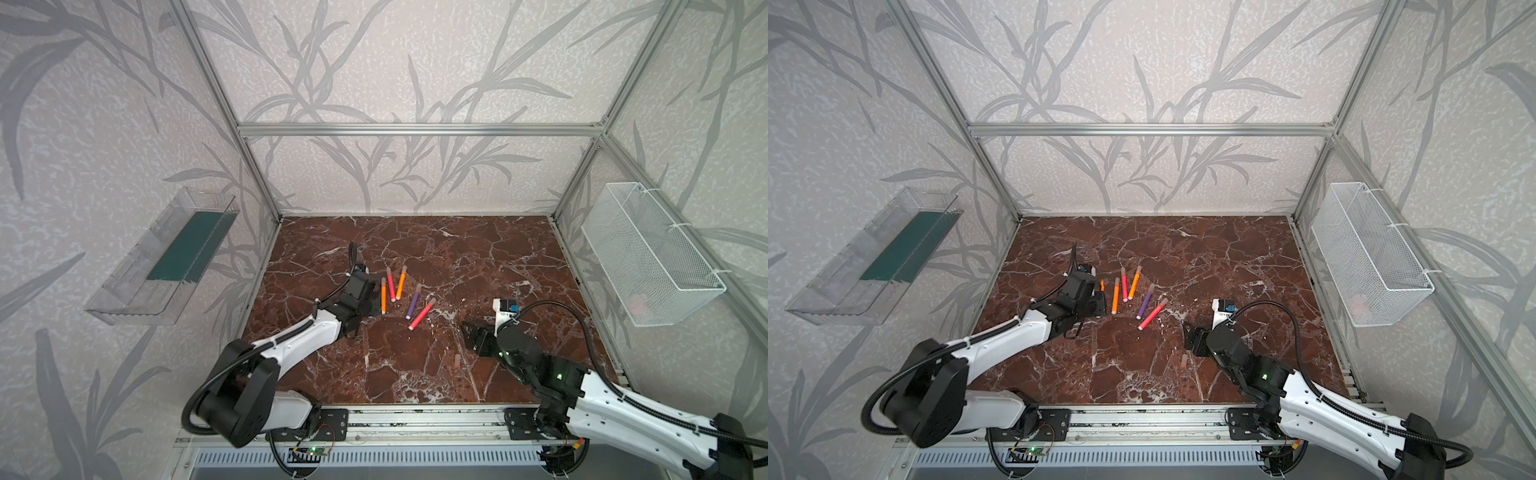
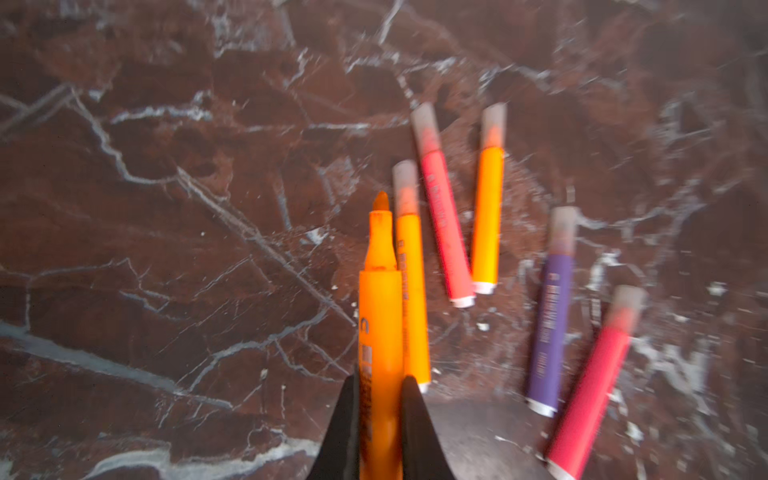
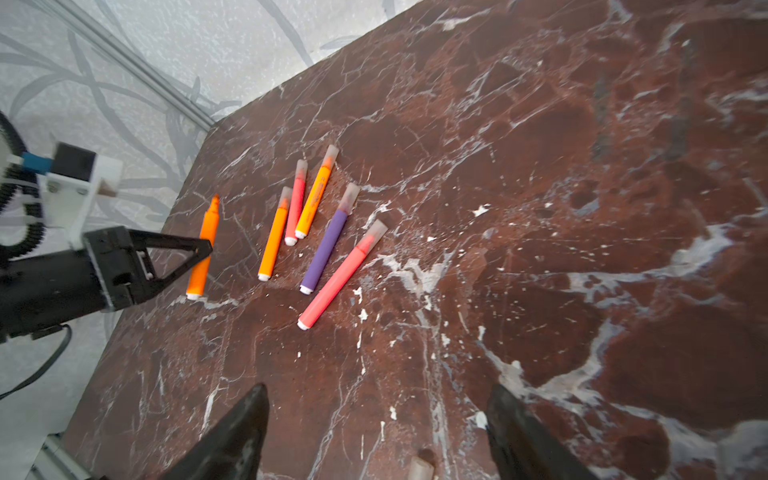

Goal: Insert the pens into the pen caps
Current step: 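Lower the left gripper onto the uncapped thin orange marker and grasp it, then lift the orange marker with the left gripper while the right gripper moves toward it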

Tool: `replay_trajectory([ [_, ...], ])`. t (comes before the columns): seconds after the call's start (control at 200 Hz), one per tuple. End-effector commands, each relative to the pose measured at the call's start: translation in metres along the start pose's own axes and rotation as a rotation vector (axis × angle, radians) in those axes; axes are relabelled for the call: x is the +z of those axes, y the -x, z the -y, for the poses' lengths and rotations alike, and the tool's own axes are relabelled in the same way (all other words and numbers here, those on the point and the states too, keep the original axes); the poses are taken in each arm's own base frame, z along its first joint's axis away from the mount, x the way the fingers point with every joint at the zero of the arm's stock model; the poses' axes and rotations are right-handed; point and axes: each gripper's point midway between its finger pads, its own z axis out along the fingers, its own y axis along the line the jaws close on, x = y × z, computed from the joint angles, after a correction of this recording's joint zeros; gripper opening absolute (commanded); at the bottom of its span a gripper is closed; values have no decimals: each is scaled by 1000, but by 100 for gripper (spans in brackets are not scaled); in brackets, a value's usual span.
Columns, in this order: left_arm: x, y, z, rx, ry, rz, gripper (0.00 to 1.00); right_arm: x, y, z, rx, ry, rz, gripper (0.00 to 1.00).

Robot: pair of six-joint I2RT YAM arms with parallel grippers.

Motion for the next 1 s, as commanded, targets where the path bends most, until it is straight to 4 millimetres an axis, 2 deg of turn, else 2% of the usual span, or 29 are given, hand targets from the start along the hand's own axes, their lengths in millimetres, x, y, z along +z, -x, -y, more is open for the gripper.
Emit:
replay_trajectory([
  [0.0, -28, 0, 25, 73, -120, 51, 0, 1, 15, -45, 23, 167, 14, 81],
  [0.13, -56, -6, 62, 186, -258, 116, 0, 6, 18, -68, 45, 256, 12, 81],
  [0.21, -65, -13, 85, 257, -330, 135, 0, 5, 21, -77, 66, 294, 17, 79],
  [0.36, -72, -30, 122, 353, -464, 130, 0, 1, 27, -84, 109, 337, 48, 78],
  [0.555, -83, -45, 158, 432, -590, 134, 0, -2, 29, -87, 153, 367, 66, 74],
  [0.71, -93, -53, 174, 473, -659, 139, 0, 2, 27, -92, 173, 384, 53, 70],
  [0.995, -97, -58, 184, 503, -682, 144, 0, 11, 20, -108, 163, 402, 12, 62],
])
